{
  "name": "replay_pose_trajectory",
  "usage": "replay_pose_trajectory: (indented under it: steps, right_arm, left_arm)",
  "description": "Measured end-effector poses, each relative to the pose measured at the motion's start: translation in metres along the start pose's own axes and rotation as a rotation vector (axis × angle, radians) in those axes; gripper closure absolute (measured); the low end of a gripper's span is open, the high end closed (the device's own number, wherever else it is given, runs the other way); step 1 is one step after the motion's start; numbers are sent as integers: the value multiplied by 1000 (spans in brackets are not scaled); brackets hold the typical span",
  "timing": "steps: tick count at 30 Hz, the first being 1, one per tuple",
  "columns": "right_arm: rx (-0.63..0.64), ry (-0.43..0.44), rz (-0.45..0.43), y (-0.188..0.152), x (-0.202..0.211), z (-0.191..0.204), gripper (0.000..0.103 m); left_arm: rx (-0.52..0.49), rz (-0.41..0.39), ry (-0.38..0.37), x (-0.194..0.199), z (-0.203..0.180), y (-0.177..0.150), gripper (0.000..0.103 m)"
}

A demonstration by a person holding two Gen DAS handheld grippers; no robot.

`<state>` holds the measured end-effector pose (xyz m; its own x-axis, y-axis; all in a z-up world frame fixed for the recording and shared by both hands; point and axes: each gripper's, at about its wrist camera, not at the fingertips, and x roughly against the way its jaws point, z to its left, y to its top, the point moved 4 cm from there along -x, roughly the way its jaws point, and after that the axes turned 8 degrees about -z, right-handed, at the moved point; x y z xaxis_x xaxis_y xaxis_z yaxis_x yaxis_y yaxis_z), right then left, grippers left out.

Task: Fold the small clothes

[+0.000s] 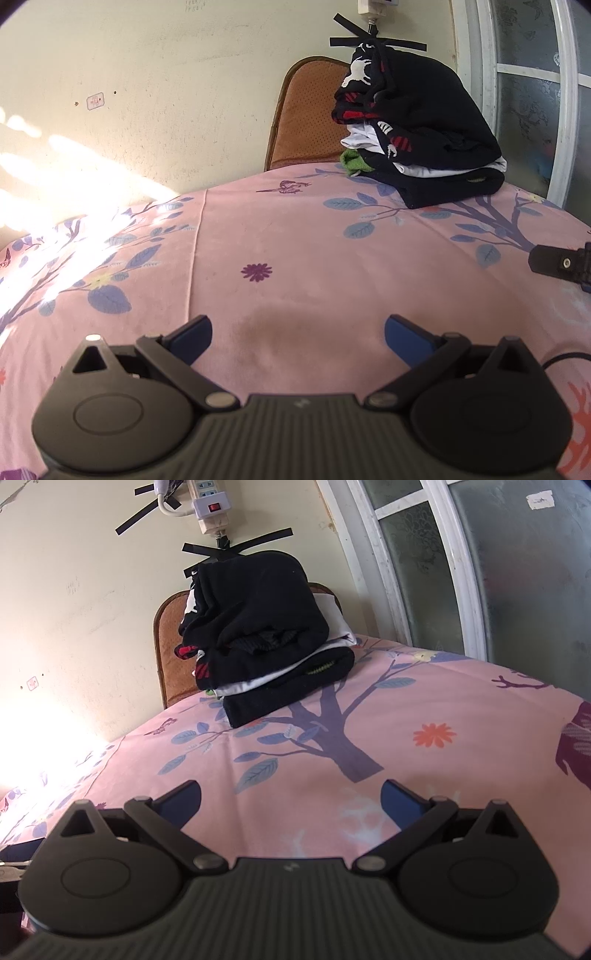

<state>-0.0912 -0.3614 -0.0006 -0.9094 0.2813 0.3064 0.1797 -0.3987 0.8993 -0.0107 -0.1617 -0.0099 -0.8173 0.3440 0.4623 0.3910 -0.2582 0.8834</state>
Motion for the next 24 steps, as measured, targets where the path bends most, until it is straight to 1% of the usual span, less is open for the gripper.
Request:
replay_pose_trajectory:
  steps: [24]
  right_arm:
    - [-20,6,-8,1,1,-3,0]
  left_arm:
    - [-3,2,0,-1,1,0,0]
